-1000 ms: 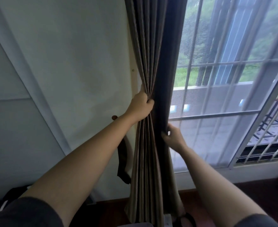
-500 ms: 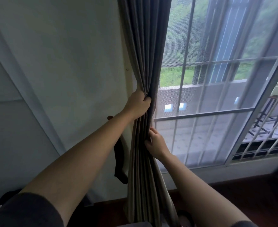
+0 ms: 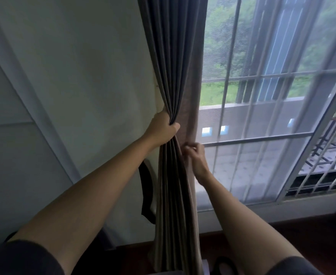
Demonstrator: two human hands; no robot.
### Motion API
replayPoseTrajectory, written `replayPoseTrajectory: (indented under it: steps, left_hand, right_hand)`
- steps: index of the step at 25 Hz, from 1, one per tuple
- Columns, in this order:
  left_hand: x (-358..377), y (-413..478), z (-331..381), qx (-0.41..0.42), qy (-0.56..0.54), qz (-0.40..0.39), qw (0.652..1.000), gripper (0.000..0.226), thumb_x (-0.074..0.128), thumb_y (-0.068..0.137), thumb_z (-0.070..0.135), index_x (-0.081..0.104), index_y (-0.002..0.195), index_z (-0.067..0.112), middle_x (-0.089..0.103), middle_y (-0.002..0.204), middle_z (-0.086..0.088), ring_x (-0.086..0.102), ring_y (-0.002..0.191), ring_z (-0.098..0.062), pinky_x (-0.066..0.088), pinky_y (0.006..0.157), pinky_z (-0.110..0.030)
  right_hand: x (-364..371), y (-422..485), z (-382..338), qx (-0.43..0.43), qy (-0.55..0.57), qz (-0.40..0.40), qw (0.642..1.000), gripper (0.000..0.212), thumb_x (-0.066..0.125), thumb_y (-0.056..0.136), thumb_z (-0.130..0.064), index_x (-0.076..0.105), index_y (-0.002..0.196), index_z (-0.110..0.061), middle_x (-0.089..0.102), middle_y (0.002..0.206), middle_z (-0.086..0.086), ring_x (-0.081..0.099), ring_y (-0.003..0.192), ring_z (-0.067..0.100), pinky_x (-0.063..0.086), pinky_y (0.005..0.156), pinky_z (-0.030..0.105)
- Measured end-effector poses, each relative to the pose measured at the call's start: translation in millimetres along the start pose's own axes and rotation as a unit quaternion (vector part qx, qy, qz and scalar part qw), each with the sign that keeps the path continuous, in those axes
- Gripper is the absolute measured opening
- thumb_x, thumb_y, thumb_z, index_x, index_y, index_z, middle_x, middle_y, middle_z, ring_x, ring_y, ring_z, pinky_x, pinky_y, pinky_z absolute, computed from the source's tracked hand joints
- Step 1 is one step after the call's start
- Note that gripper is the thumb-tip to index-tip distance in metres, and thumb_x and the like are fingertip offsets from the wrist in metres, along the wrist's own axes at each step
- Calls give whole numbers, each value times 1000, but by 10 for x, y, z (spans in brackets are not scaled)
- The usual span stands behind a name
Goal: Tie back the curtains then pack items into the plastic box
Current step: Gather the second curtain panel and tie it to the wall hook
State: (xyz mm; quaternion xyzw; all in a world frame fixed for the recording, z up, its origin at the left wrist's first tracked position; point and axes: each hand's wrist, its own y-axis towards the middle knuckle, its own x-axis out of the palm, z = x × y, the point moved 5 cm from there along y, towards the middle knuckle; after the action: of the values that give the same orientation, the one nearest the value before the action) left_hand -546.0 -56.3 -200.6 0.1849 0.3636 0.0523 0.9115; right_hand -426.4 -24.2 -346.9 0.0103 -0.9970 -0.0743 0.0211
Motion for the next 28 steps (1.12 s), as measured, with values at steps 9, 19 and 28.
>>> replayPoseTrajectory:
  steps: [9,19,28]
  left_hand:
    - [-196,-31,-235,-16,-113,-92,989,27,50,75,14,59,97,1,60,90,-10,60,85,-19,47,79,-30]
    - [-251,-11,-251,-32,-146,-90,985,45,44,84,-10,53,61,27,53,64,11,54,57,5,42,55,-8]
    - [-210,35,-274,-43,-109,-50,992,19,45,88,2,59,94,13,59,80,6,58,75,-8,46,63,-13]
  right_hand:
    - [85,459,-389,24,1,-137,990,74,71,50,-3,49,120,-2,66,101,11,64,92,24,55,68,27]
    - [70,470,-426,37,-2,-142,989,44,76,60,10,66,101,0,70,101,17,67,95,31,56,83,41]
    - [-14,331,-355,52,-33,-140,988,23,76,74,-7,68,94,-12,72,86,1,70,74,9,55,62,20]
